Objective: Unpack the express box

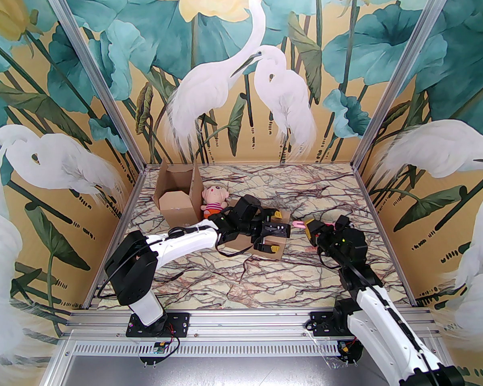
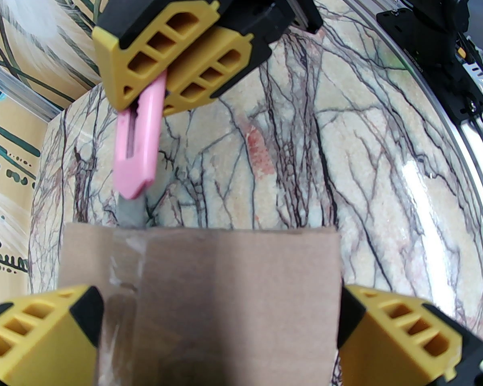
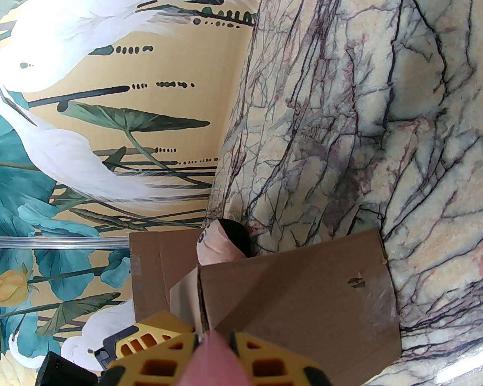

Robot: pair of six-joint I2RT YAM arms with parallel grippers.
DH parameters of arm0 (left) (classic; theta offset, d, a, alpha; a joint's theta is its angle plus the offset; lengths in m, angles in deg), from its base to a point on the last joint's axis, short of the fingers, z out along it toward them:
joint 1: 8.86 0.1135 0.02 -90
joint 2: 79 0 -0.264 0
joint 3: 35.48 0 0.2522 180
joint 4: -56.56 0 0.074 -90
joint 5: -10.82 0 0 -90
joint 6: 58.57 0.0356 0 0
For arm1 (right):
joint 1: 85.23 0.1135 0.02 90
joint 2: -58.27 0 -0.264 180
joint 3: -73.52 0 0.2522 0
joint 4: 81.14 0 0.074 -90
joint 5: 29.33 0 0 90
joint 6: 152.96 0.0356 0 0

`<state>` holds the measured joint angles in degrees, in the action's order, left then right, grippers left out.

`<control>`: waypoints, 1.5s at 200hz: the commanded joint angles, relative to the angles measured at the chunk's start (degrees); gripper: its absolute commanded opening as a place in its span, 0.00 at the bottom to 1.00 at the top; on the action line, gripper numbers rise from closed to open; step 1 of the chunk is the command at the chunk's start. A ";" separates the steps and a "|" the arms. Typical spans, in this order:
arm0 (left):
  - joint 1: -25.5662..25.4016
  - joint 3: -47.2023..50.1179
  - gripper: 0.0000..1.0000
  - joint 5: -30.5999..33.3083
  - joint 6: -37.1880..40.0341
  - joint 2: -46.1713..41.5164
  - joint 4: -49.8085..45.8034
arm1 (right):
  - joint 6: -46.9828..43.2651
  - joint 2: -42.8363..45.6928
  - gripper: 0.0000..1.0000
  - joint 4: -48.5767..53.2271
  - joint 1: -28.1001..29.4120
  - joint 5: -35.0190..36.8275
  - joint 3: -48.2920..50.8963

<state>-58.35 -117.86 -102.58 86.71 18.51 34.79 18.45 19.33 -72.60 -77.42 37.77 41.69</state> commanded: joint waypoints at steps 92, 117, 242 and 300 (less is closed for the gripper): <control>5.57 -0.11 0.99 -9.66 -0.09 -2.10 -6.20 | -9.16 6.52 0.00 15.72 1.44 -5.61 -4.44; 5.61 -0.84 0.99 -9.65 -0.44 -1.79 -7.02 | -7.21 7.62 0.00 14.74 1.46 -5.23 -3.05; 1.68 -1.70 0.99 8.45 -10.43 1.75 7.16 | -4.80 11.35 0.00 10.92 1.63 -7.88 -0.15; 1.17 -4.38 1.00 13.37 -15.63 2.80 7.84 | -4.41 16.39 0.00 13.43 4.49 -4.57 1.79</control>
<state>-59.03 -118.69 -102.45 76.72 18.42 35.29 13.55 33.78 -61.75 -76.65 43.04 42.42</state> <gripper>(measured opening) 0.997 0.173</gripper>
